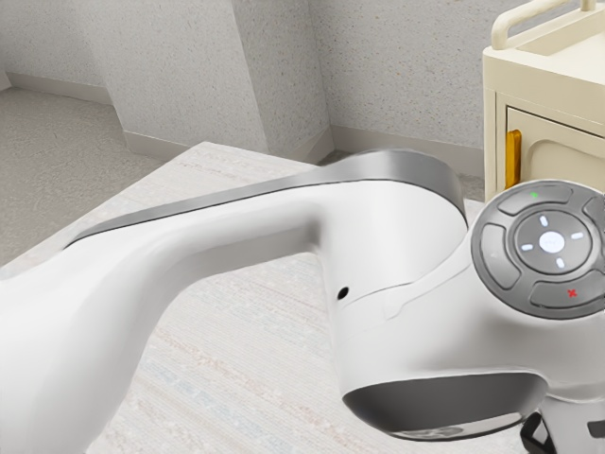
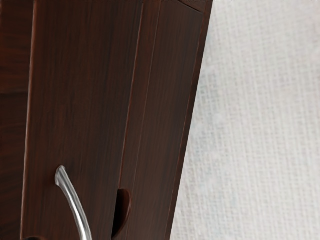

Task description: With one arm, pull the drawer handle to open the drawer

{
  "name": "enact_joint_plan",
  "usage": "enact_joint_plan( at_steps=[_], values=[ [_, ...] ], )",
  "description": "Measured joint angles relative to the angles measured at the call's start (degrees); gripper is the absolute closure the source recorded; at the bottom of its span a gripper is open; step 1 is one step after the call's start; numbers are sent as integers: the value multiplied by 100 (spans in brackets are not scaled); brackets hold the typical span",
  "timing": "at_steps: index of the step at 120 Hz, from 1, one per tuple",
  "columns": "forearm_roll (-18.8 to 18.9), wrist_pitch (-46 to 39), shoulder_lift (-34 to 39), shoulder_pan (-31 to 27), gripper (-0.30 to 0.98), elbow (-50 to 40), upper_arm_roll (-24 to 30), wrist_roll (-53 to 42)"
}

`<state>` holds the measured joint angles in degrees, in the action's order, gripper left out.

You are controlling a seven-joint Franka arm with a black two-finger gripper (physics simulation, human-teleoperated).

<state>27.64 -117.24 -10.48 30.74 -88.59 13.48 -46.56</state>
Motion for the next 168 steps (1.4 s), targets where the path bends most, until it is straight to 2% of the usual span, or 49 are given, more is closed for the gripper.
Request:
enact_joint_plan(
  at_steps=[72,168],
  values=[
    [-4,-307,2,-19,12,-266,-45,10],
    [102,-546,-238,-232,13,-244,-145,52]
  ],
)
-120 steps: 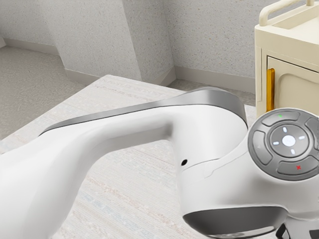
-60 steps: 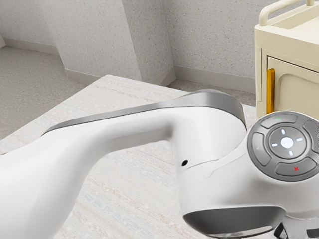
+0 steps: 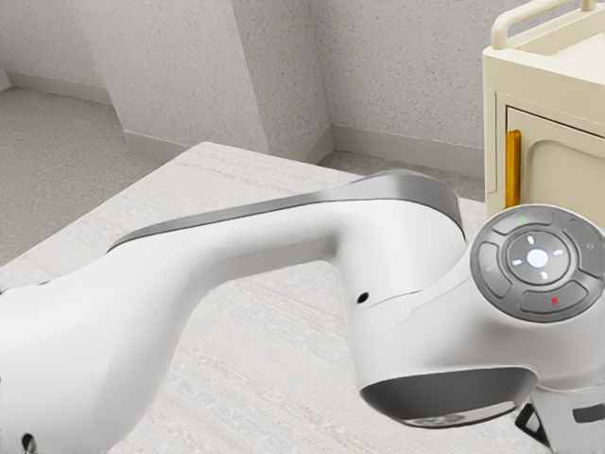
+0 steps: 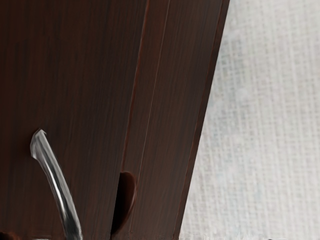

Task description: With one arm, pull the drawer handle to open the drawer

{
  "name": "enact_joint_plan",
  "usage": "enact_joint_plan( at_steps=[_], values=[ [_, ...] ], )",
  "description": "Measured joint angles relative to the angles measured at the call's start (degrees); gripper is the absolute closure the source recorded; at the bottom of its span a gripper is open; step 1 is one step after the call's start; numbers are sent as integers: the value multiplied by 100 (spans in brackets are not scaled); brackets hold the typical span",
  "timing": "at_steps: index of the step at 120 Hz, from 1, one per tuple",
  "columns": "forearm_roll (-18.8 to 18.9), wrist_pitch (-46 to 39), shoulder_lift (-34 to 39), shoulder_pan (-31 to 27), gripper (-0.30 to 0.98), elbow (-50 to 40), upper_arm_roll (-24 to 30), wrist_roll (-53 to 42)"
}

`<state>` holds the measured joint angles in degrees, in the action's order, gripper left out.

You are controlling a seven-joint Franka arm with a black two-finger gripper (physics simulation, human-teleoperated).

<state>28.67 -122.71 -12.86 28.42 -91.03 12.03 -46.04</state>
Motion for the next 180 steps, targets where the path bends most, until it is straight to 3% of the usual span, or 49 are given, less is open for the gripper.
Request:
enact_joint_plan(
  at_steps=[30,66,113,180],
  values=[
    [7,-27,61,47,8,-264,-40,22],
    [-17,-28,416,53,11,-747,-144,37],
    [-18,-24,867,89,0,-1338,-192,101],
    [-77,8,1413,243,0,-1971,-191,158]
  ],
)
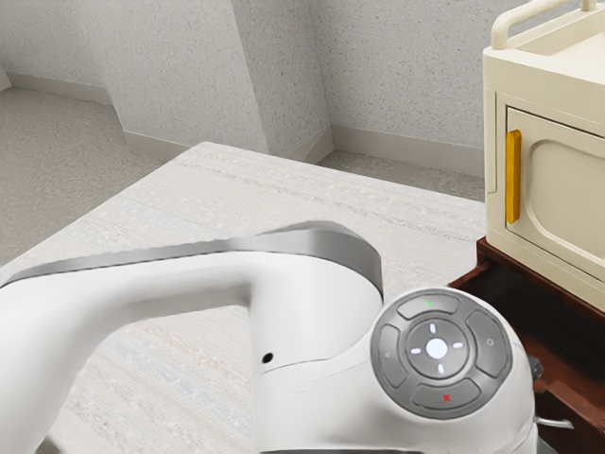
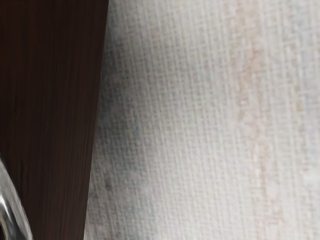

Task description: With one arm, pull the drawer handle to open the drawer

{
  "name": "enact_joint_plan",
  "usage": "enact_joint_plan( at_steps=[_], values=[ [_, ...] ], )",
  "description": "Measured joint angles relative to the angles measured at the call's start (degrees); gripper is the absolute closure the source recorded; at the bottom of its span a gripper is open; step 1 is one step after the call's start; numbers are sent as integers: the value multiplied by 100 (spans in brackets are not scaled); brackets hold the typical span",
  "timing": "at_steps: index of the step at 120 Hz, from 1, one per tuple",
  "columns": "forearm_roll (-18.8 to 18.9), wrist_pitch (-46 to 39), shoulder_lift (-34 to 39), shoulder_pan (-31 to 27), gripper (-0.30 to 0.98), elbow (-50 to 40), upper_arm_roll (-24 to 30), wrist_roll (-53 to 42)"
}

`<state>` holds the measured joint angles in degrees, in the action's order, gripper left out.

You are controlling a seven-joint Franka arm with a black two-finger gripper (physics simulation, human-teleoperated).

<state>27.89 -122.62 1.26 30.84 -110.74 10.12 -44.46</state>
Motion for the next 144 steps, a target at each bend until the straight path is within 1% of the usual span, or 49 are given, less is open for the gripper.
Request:
enact_joint_plan(
  at_steps=[38,52,63,80,85,88,92,95,99,102,117,130,134,144],
  values=[
    [-3,6,453,41,0,-526,-52,54],
    [13,6,611,64,-2,-721,-61,78],
    [18,2,757,55,5,-849,-60,100],
    [5,-5,903,67,1,-1013,-52,133],
    [1,-5,932,74,7,-1015,-49,141],
    [-3,-5,975,74,18,-1004,-42,146],
    [3,-3,1030,56,23,-986,-32,154],
    [5,1,1070,58,33,-976,-27,159],
    [11,9,1131,57,35,-953,-22,166],
    [9,19,1177,54,34,-931,-17,168],
    [-10,161,1330,157,19,-645,5,170],
    [-32,340,1281,197,12,-241,-1,171],
    [-129,380,1251,148,10,-129,-41,174],
    [-560,472,1139,-172,7,115,-166,181]
  ],
)
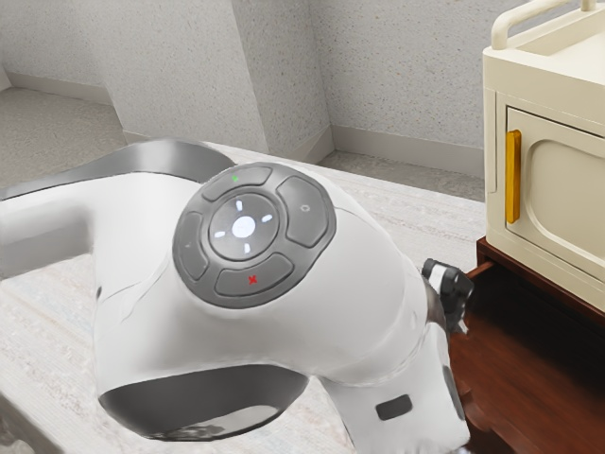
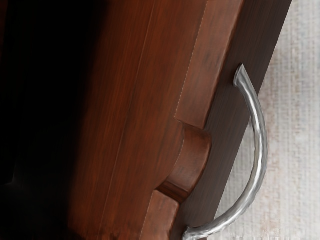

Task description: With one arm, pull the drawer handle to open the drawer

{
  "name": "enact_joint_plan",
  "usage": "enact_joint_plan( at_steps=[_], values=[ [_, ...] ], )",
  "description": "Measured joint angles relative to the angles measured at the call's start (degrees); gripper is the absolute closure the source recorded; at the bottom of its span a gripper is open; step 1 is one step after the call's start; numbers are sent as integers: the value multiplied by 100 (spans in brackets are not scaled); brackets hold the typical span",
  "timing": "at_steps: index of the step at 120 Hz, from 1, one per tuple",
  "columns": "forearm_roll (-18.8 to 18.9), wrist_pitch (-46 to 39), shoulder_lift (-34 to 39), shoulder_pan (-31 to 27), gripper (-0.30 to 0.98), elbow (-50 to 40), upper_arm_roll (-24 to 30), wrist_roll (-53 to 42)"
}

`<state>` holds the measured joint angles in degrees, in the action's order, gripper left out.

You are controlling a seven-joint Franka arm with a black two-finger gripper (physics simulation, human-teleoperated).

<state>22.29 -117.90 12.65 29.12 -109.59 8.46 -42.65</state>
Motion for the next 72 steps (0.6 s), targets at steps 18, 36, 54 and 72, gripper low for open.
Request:
enact_joint_plan(
  at_steps=[18,36,54,72],
  values=[
    [-700,547,-719,-550,3,1188,-35,43],
    [-1051,1336,-1090,-1012,2,2075,-34,289],
    [-1326,1909,-1152,-1706,1,2228,-30,817],
    [-1593,2232,-1162,-2539,0,2239,-35,1591]
  ],
)
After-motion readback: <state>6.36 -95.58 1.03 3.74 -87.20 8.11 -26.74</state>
